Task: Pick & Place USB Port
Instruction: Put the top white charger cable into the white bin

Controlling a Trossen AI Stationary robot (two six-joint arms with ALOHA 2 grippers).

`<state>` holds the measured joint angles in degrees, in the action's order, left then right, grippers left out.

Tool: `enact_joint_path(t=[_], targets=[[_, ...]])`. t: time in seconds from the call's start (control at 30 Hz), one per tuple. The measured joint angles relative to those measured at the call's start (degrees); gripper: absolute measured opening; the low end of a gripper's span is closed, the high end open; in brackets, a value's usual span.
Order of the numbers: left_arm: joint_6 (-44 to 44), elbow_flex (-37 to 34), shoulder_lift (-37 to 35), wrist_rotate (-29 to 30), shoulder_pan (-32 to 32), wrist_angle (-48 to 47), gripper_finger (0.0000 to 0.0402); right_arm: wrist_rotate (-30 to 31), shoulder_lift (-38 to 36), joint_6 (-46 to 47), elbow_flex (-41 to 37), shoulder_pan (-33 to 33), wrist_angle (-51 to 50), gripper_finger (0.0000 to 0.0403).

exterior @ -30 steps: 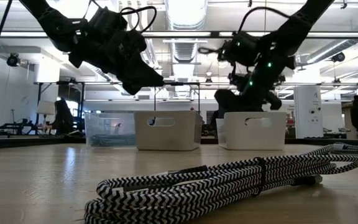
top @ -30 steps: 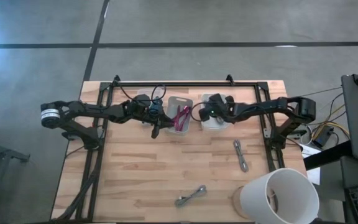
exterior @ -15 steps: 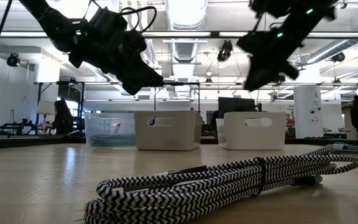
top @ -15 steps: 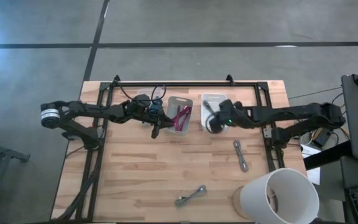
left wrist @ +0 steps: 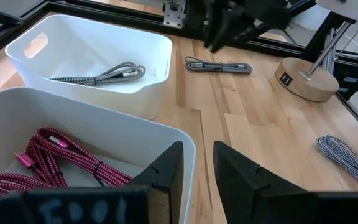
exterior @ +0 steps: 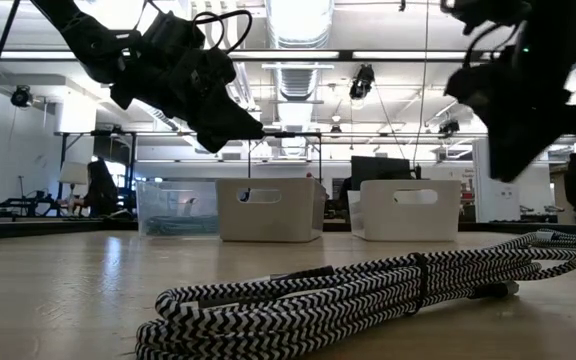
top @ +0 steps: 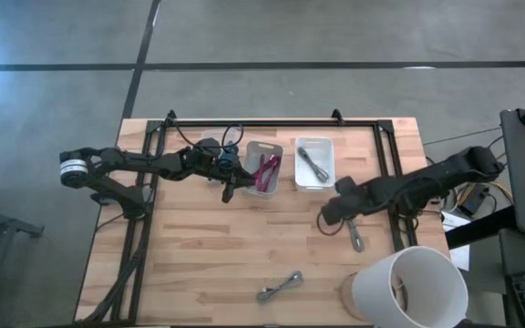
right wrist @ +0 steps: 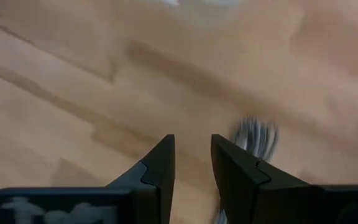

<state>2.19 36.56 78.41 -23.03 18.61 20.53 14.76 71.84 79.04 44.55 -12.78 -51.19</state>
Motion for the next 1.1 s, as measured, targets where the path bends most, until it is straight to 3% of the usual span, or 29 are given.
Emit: enact_joint_path(t=[0.33,0.57,0.87,1.1], targets=[[-0.01,0.0,0.0,-0.01,0.0,0.0,0.009,-6.38,9.06,5.27,-0.32,-1.59,-2.13,0.0096],[-0.02,0.0,0.0,0.0,0.0,0.0,0.009,-14.92,11.93,6.91,-2.12,-1.46,-6.7,0.0095],[0.0,0.0,0.0,0.0,-0.04,0.0,0.009,-14.77,8.58,7.73,-8.51,-1.46,4.56,0.0095],[-0.01,0.0,0.0,0.0,-0.04,0.0,0.009,-14.59,8.02,7.62,-10.88,-1.46,6.4,0.0089]])
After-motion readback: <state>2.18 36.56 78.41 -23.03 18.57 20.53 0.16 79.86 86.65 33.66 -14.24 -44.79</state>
